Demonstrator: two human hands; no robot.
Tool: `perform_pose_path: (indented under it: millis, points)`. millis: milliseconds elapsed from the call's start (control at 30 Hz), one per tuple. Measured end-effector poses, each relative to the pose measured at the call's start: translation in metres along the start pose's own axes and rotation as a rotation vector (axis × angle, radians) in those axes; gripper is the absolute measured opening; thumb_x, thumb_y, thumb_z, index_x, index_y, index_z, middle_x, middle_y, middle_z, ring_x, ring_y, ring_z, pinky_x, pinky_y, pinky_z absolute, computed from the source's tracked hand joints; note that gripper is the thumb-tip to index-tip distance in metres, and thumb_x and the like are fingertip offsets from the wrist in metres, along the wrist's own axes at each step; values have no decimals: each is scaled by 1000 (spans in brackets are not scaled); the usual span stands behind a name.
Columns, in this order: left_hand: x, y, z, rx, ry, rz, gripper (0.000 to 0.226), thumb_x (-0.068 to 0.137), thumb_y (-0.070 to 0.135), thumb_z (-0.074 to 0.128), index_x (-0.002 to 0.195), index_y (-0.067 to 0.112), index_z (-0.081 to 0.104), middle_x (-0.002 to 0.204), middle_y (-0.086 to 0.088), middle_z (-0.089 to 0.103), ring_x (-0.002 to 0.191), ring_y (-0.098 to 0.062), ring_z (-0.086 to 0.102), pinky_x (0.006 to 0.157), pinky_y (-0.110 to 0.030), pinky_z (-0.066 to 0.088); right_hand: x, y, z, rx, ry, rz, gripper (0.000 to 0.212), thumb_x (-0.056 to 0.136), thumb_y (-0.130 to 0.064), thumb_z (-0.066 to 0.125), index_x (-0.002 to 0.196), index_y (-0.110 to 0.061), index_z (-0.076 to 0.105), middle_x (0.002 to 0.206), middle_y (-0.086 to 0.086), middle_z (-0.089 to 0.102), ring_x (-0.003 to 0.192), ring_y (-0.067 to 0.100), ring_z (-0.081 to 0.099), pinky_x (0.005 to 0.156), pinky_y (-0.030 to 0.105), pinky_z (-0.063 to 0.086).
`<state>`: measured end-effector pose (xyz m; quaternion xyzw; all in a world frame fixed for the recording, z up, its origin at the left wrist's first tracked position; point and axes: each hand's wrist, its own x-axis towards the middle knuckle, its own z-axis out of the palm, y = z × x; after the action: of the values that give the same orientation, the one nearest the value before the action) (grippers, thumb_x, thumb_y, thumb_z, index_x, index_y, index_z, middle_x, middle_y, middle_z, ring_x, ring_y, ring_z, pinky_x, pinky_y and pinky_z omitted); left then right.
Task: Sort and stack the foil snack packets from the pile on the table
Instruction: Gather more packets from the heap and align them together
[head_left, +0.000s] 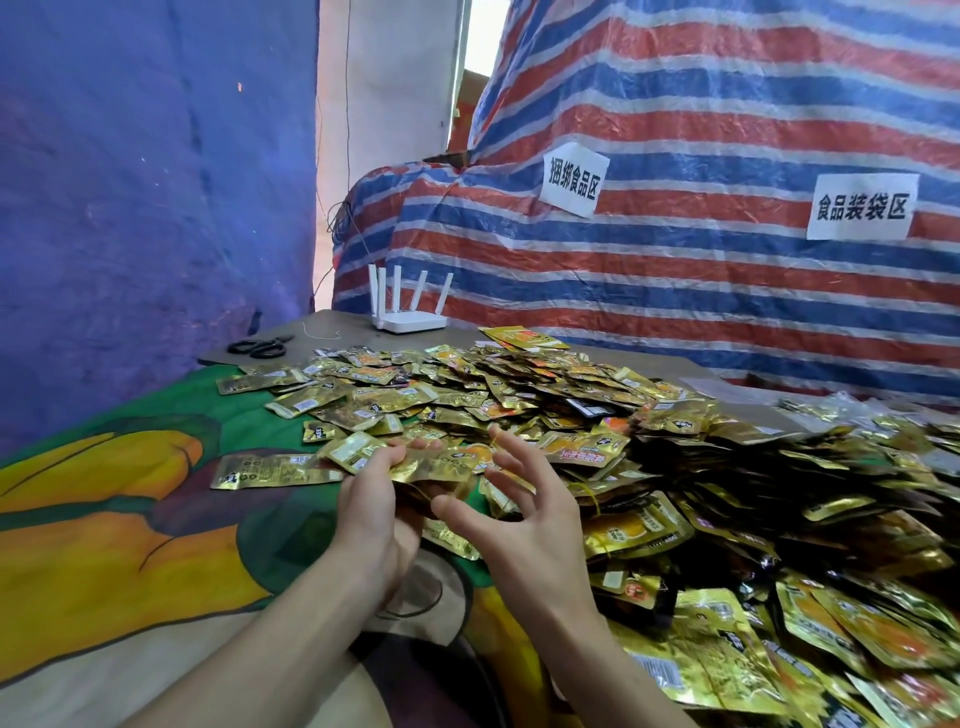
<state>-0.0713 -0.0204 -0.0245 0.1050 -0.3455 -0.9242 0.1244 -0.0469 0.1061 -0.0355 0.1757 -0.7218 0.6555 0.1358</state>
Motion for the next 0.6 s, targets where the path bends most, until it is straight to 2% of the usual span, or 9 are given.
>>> perform_pose_path:
  millis: [100,167,267,333,400,500,600]
  points:
    - [-6,-7,5,-7,-89,-73,21,99,10,44,97,5,65,103,-19,70,82,-33,70,77,-46,58,0,2,5,8,-12,-28,67,63,-15,91,123,-32,64,118,-10,68,112,7,66,98,36,56]
    - [-9,-13,7,-24,-147,-120,28,98,12,45,92,7,72,96,-14,73,78,-28,73,70,-40,61,0,5,4,29,9,-53,62,61,-11,89,116,-28,66,112,-9,72,106,7,69,91,29,58]
    - [-13,-16,8,-42,-235,-165,35,99,18,45,121,4,67,119,-14,71,105,-29,71,92,-42,54,0,8,3,72,7,-54,59,62,-6,89,113,-23,64,106,-13,74,98,4,72,78,16,55]
    - [-14,-13,7,-21,-274,-182,38,91,20,50,119,6,73,119,-14,71,107,-30,71,94,-42,52,-2,9,4,89,5,-46,58,63,-3,89,111,-21,62,105,-13,74,96,5,73,75,15,55]
    - [-14,-10,6,-12,-300,-207,37,86,22,52,109,8,77,115,-15,73,101,-29,73,90,-41,52,-3,9,7,77,19,-58,57,63,-4,90,109,-22,62,105,-14,74,96,4,72,75,15,54]
    - [-15,-8,6,-28,-284,-252,41,96,24,43,107,5,77,116,-17,72,100,-30,73,88,-42,52,-2,8,7,35,22,-76,58,60,-9,91,108,-25,62,108,-17,73,98,0,70,77,12,53]
    - [-17,-6,7,-42,-265,-289,44,98,23,41,126,3,67,125,-17,69,114,-34,66,97,-45,49,-3,9,7,-31,3,-49,64,55,-16,88,111,-31,60,116,-12,70,105,-1,66,86,17,54]
